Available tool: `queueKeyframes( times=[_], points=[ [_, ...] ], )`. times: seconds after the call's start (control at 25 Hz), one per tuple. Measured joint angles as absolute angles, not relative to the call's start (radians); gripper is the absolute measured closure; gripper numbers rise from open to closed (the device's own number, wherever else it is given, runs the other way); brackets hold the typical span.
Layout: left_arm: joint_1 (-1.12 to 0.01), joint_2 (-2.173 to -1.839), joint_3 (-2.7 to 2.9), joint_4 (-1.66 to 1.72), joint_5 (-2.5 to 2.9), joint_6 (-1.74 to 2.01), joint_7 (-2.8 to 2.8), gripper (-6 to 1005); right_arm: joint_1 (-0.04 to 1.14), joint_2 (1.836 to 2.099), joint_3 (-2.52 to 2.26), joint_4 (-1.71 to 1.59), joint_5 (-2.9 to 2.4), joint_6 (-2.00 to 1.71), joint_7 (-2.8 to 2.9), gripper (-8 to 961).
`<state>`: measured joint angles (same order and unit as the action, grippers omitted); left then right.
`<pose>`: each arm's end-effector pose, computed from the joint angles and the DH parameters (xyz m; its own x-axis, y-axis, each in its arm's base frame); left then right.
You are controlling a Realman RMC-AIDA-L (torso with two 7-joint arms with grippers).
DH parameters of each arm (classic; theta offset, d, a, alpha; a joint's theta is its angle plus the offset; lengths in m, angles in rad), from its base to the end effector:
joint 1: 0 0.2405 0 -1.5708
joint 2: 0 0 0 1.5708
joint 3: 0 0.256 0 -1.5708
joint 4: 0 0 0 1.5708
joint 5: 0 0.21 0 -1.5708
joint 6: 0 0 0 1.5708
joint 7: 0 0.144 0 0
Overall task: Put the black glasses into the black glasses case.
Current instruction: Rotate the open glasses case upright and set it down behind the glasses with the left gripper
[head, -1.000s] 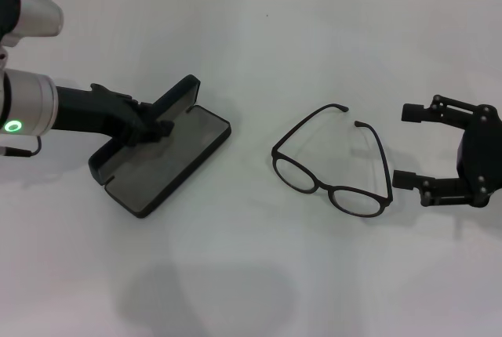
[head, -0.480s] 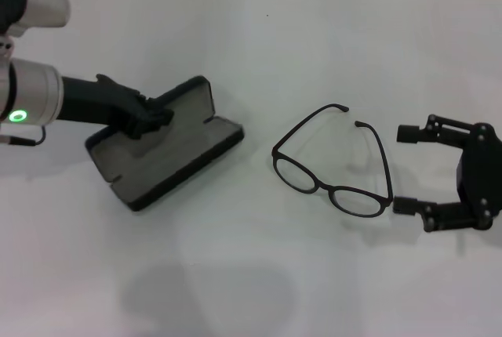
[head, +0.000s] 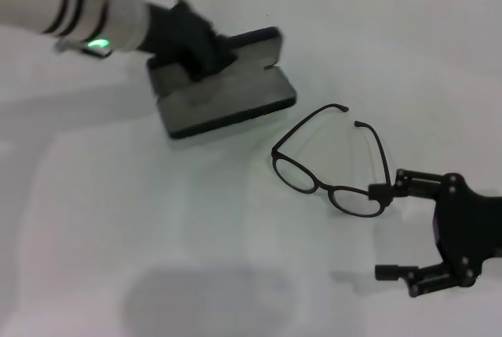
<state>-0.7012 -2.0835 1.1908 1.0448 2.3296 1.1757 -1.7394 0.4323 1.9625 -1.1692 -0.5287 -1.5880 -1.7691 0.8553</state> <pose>-0.1707 0.4141 -0.0079 0.9938 0.0939 -0.0602 0.0593 -0.9017 -0.4282 0.2569 0.2701 -0.0053 0.8127 0.0914 -0.5755 0.0520 -0.9951 -0.0845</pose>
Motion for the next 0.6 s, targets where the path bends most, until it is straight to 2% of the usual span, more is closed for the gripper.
queueKeyframes(
  times=[0.28, 0.6],
  points=[
    [-0.871, -2.085, 1.274, 0.88, 2.353, 1.099, -1.641, 795, 0.408, 1.976, -1.169, -0.521, -1.605, -1.771, 0.823, 72],
    [-0.897, -2.091, 1.295, 0.839, 2.331, 1.114, -1.588, 798, 0.382, 1.976, -1.163, -0.522, -1.605, -1.773, 0.796, 75]
  ],
)
